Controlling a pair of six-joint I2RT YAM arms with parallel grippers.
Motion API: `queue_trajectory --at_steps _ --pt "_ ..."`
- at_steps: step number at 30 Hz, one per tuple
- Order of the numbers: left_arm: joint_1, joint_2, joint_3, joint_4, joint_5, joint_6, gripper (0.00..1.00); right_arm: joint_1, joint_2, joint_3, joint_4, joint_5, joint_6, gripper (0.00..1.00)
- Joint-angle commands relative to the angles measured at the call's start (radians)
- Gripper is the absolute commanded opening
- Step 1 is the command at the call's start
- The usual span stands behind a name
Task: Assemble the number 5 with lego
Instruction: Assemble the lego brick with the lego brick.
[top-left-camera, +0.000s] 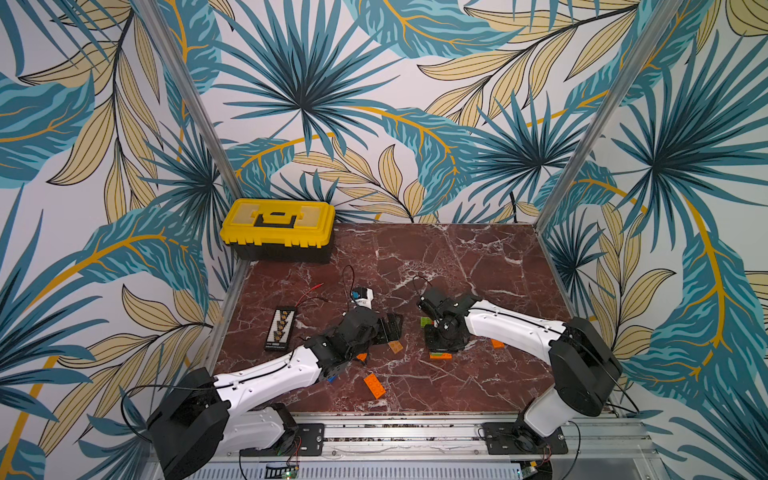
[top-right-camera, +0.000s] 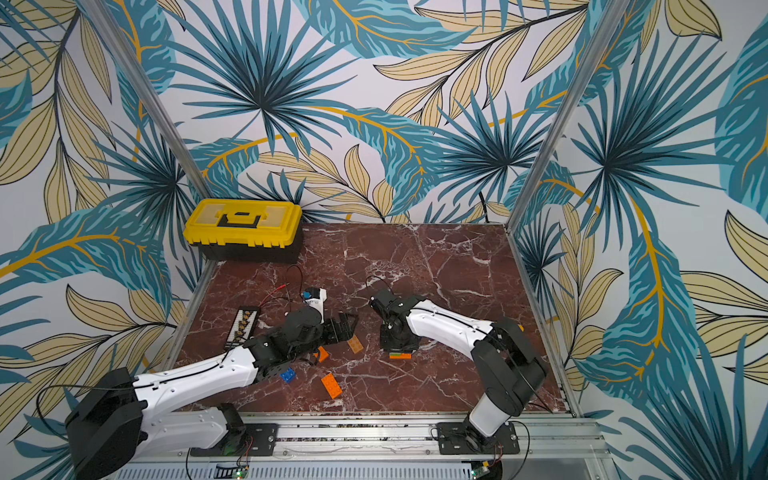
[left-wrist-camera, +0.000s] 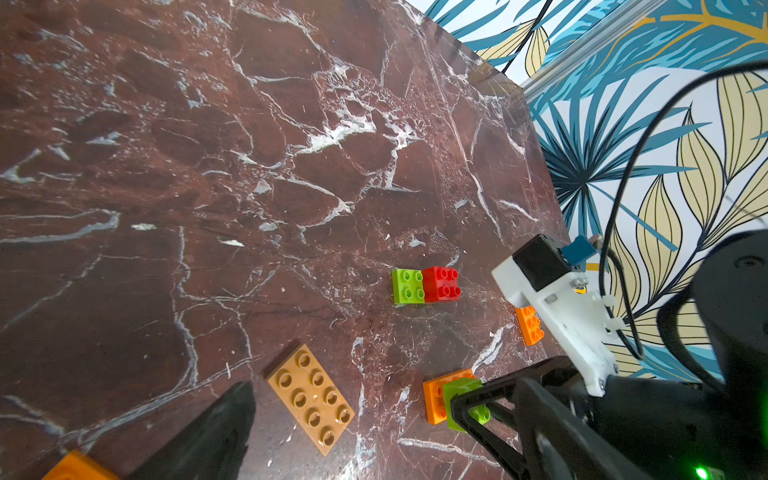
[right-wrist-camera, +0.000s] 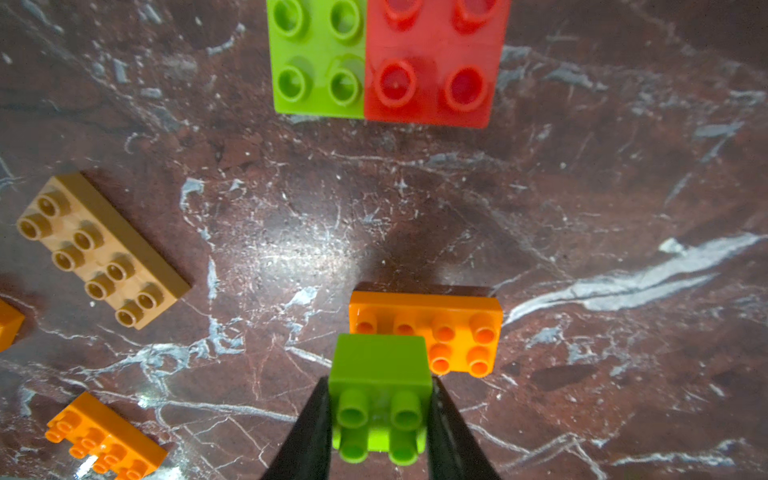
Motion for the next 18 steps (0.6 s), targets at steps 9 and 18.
queue_trajectory --at_steps 9,18 --pt "0.003 0.022 -0.002 0.034 0.02 -0.002 1.0 0.005 0.022 0.01 -0.018 0.02 -0.016 0.36" --pt "0.004 0.025 -0.001 0.036 0.021 -0.004 1.0 0.006 0.039 0.009 -0.017 0.026 -0.021 0.36"
